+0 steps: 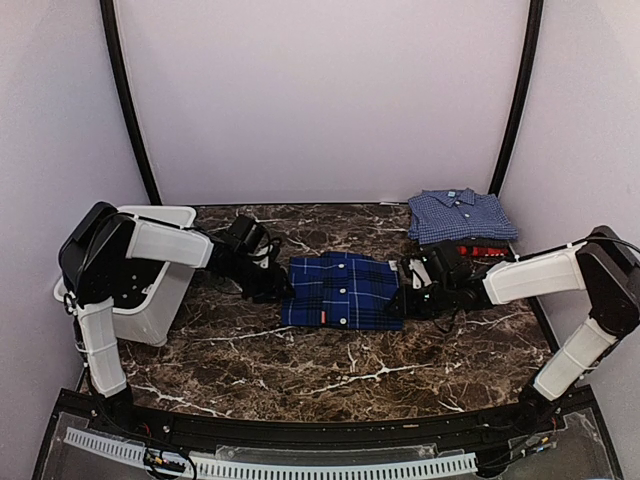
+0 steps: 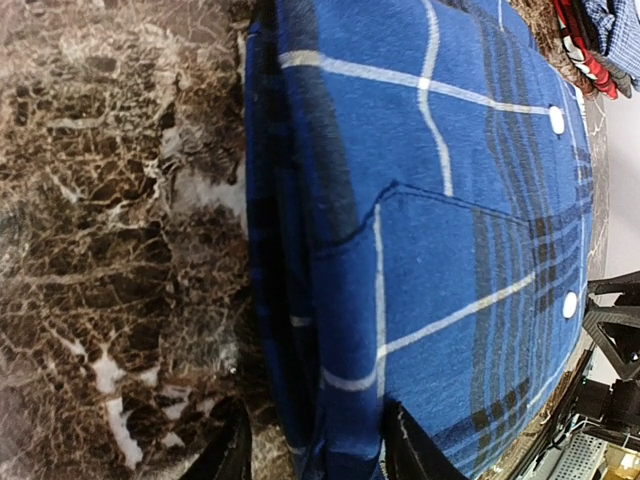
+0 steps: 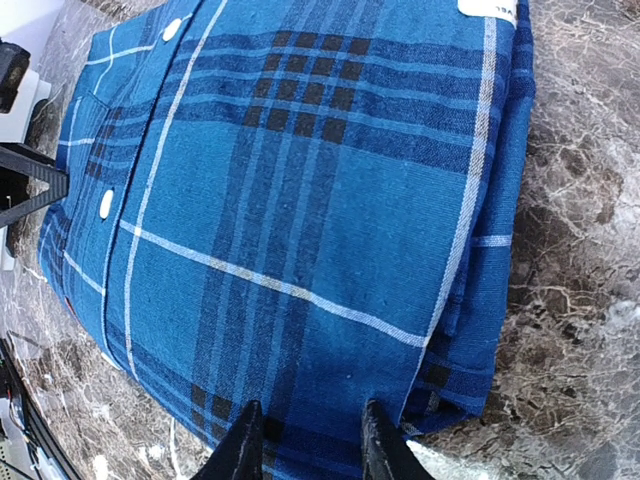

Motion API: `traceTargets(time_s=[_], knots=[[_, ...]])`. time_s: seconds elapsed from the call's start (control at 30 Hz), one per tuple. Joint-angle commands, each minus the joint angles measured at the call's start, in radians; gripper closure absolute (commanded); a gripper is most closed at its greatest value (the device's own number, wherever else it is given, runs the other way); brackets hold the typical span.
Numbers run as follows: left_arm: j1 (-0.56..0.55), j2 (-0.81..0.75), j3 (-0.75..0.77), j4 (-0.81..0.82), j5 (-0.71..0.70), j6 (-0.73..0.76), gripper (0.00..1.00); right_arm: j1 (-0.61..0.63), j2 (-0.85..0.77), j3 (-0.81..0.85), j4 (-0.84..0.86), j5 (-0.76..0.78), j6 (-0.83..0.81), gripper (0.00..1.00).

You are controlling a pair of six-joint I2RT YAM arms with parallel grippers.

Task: Fold and stack the long sleeve shirts
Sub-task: Pick up the square-folded shirt from the center of the board.

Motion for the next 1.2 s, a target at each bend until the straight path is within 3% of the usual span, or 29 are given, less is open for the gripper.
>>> traceTargets(time_s=[0.0,0.2,0.47,0.7,0.9,1.17], knots=[[0.001,0.018,-0.023,0.032,0.02,-0.025,0.57,0.006,0.008,-0.016,0.027,-0.004,-0.001,0.69],[-0.032,0.054,-0.024,0.022,-0.019,-0.069,0.59,0.005,0.004,-0.014,0.036,-0.007,-0.001,0.66],[-0.035,0.066,-0.011,0.006,-0.042,-0.128,0.75,0.006,-0.039,-0.001,0.018,-0.001,-0.006,0.59],[-0.041,0.069,-0.003,0.035,0.003,-0.172,0.81,0.006,-0.099,0.008,0.007,0.031,-0.005,0.54],[-0.042,0.057,0.012,0.029,0.01,-0.179,1.0,0.005,-0.12,0.015,-0.004,0.053,-0.01,0.53],[-0.042,-0.046,0.02,-0.092,-0.016,-0.09,1.0,0.005,-0.16,0.013,-0.053,0.11,-0.017,0.5]])
